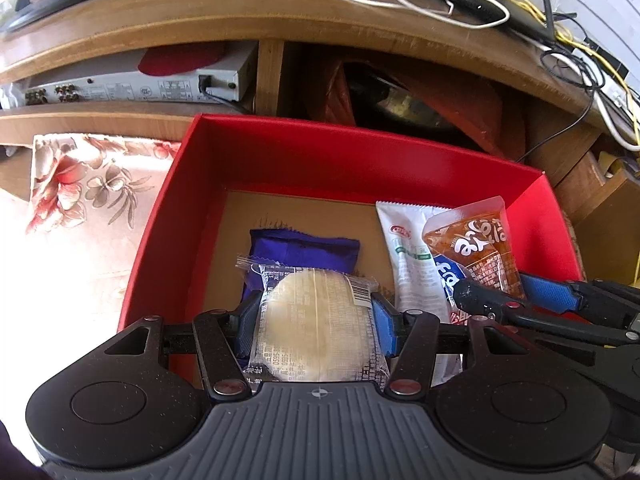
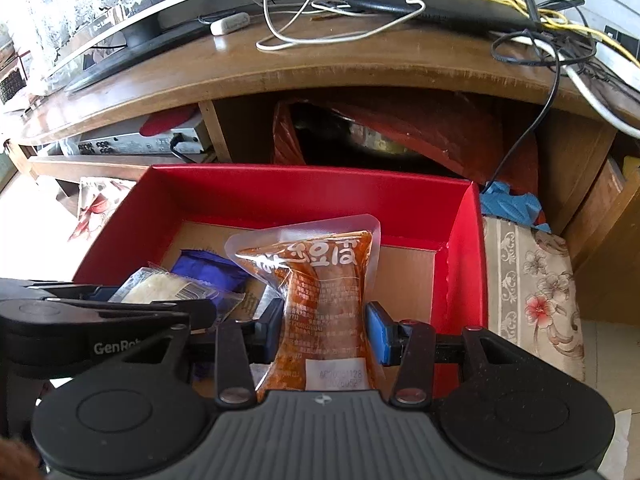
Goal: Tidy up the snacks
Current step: 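Lower the round bun with the left tool while the right tool lowers the orange pouch, releasing both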
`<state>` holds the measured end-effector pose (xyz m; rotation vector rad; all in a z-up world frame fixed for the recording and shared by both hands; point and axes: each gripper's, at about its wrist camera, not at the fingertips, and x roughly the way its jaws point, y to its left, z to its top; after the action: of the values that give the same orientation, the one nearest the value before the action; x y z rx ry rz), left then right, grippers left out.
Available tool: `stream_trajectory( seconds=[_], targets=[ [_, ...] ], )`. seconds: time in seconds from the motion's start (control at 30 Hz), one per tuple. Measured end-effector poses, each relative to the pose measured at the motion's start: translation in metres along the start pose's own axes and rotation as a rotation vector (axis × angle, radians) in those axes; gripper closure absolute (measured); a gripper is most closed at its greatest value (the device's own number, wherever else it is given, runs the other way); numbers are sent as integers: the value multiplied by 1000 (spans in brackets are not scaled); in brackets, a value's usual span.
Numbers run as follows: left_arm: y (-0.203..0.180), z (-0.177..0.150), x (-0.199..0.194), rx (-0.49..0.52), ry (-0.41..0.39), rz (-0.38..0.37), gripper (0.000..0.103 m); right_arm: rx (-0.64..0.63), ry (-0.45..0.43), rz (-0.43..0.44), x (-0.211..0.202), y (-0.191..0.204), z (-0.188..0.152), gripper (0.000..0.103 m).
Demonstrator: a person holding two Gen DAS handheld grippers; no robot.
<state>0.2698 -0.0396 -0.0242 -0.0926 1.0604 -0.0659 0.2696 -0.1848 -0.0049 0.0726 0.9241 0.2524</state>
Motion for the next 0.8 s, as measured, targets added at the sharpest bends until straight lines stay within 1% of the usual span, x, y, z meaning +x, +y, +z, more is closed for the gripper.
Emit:
stream_trajectory(
  seconds=[0.13, 0.23, 0.27, 0.37, 0.53, 0.6, 0.67, 0.8],
  targets=[
    [1, 1, 4, 0, 1, 5, 40, 19, 2, 14, 7, -3, 0, 60],
    [2, 1, 5, 0, 1, 11, 40, 16, 10, 7, 10, -4, 0, 59],
    [2, 1, 6, 0, 3, 13, 40, 17, 14, 2, 10, -4, -1, 56],
    [3, -1, 7, 0, 8, 17, 38, 17, 18, 1, 11, -4, -2, 56],
    [8, 0, 4, -1, 2, 23, 34, 21, 19, -3, 6, -2, -2, 53],
    [9, 0, 0, -1, -8, 26, 32, 15, 9, -15, 2, -1, -1, 51],
    [10, -1, -4, -8, -16, 20, 30, 13, -3, -21, -3, -1, -1, 48],
    [12, 1, -15, -20, -35, 4, 28, 20, -20, -18, -13, -1, 1, 47]
  ],
)
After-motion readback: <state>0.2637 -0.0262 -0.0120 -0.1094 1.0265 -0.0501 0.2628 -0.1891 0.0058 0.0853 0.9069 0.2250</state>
